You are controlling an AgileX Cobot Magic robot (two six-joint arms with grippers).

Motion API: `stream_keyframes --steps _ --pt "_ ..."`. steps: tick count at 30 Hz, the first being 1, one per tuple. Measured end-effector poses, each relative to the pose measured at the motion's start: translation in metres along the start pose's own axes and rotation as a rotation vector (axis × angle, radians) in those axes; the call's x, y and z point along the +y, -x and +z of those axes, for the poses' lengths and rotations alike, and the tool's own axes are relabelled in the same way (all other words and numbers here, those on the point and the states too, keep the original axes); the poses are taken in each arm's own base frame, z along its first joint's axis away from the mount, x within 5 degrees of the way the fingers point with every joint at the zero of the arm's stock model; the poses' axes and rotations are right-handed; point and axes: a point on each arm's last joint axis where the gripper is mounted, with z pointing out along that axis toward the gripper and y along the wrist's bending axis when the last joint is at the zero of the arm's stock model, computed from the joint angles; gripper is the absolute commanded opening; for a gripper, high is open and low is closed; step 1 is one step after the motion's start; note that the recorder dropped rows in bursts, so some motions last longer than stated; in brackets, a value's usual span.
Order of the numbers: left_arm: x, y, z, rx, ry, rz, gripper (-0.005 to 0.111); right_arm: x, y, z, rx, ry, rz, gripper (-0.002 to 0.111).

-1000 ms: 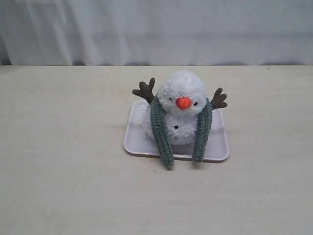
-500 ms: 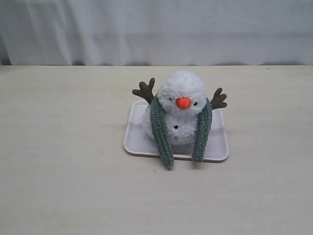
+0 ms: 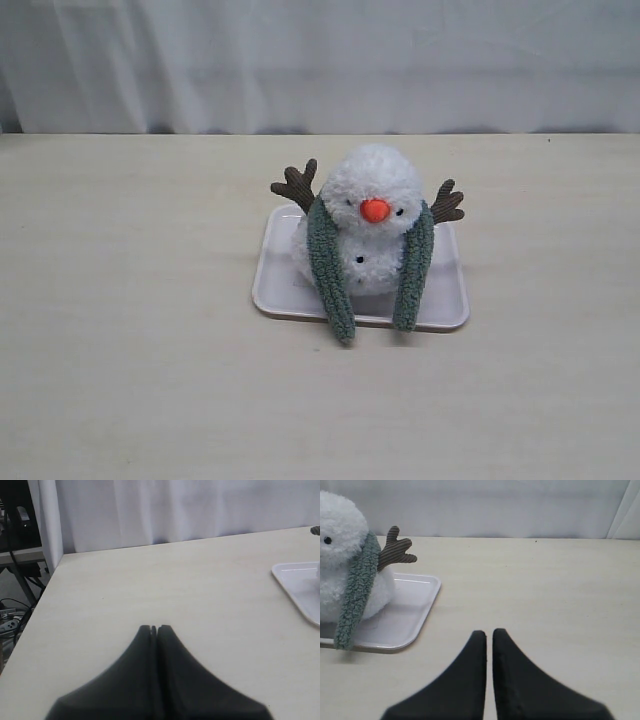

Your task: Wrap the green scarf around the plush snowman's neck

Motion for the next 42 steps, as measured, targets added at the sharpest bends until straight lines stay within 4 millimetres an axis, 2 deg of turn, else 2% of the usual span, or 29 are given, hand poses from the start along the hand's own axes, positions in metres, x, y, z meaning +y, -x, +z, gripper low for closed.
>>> stream_keyframes --steps 42 --pt "0.0006 -0.0001 0.0 0.001 0.006 0.02 0.0 0.0005 0.0 0.0 0.0 0.005 0.014 0.004"
